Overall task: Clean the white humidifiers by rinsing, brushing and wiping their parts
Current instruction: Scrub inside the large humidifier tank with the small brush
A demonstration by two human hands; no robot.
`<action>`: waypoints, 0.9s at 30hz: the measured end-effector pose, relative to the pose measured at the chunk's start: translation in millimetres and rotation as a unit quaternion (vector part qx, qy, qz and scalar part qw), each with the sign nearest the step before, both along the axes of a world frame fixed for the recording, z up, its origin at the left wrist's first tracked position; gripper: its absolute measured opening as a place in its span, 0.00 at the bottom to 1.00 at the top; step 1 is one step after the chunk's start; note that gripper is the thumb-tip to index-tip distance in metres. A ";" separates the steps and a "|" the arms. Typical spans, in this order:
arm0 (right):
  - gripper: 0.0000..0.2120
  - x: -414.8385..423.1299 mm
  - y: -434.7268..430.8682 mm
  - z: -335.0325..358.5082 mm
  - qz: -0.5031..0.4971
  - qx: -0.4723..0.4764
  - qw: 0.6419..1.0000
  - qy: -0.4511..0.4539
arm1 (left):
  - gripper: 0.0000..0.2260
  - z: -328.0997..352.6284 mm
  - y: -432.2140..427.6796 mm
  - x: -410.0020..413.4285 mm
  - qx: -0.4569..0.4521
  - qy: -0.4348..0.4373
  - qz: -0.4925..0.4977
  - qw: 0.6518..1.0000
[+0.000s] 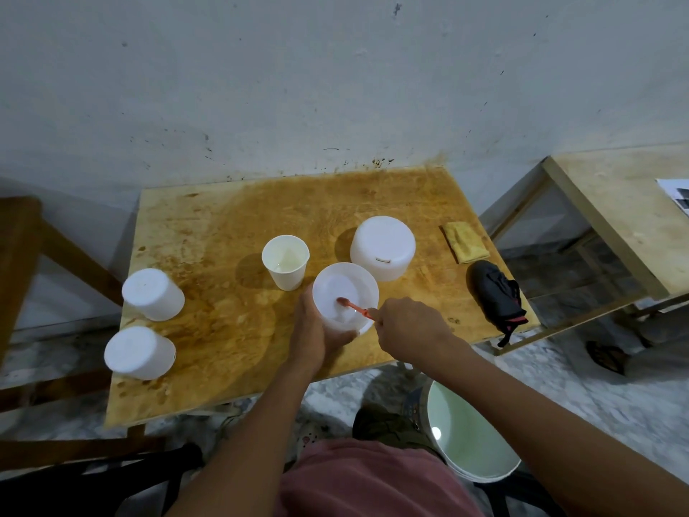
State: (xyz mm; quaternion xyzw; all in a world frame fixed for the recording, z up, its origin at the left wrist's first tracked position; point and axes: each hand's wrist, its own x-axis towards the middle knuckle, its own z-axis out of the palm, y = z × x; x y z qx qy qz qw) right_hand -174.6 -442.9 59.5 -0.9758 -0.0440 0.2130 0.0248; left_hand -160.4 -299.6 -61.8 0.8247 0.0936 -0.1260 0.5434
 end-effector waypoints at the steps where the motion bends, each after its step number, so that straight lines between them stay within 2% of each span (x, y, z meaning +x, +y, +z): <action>1: 0.12 0.7 0.6 -0.5 -0.002 0.008 1.000 -0.001 | 0.51 -1.7 0.2 -0.2 -0.025 0.009 0.008 1.000; 4: 0.18 -0.5 -4.6 -3.4 0.001 -0.002 1.000 -0.030 | 0.53 -7.2 0.5 -1.9 -0.075 0.006 0.048 0.996; 8: 0.13 1.7 -12.7 -4.7 -0.039 0.015 0.999 0.000 | 0.49 -4.5 3.8 -1.7 -0.036 0.008 0.012 0.999; 11: 0.17 1.3 -8.5 -1.5 0.003 0.030 0.999 0.024 | 0.50 -7.8 0.1 0.3 -0.033 0.013 0.029 0.999; 13: 0.19 -1.4 -4.0 -2.2 0.030 -0.004 0.999 -0.010 | 0.48 -9.1 -1.0 -1.0 -0.054 0.008 0.029 0.998; 15: 0.19 -1.0 -5.1 -5.7 0.014 -0.038 0.998 -0.046 | 0.47 -4.2 -0.8 -2.4 -0.097 0.013 0.059 0.993; 17: 0.16 1.6 -8.0 -5.9 -0.025 -0.034 0.998 -0.037 | 0.50 -3.7 0.2 -1.2 -0.110 0.010 0.054 0.992; 20: 0.12 2.4 -8.9 -0.7 -0.029 0.012 0.999 0.008 | 0.54 -6.8 0.2 0.8 -0.126 0.037 0.060 0.989; 24: 0.11 -0.2 -10.8 1.3 -0.028 -0.017 0.999 -0.036 | 0.55 -6.5 3.5 -1.2 -0.089 0.001 0.024 0.996; 27: 0.13 -0.1 -13.0 0.8 -0.034 -0.035 0.998 -0.045 | 0.61 0.7 -2.6 -0.8 -0.171 0.020 0.080 0.982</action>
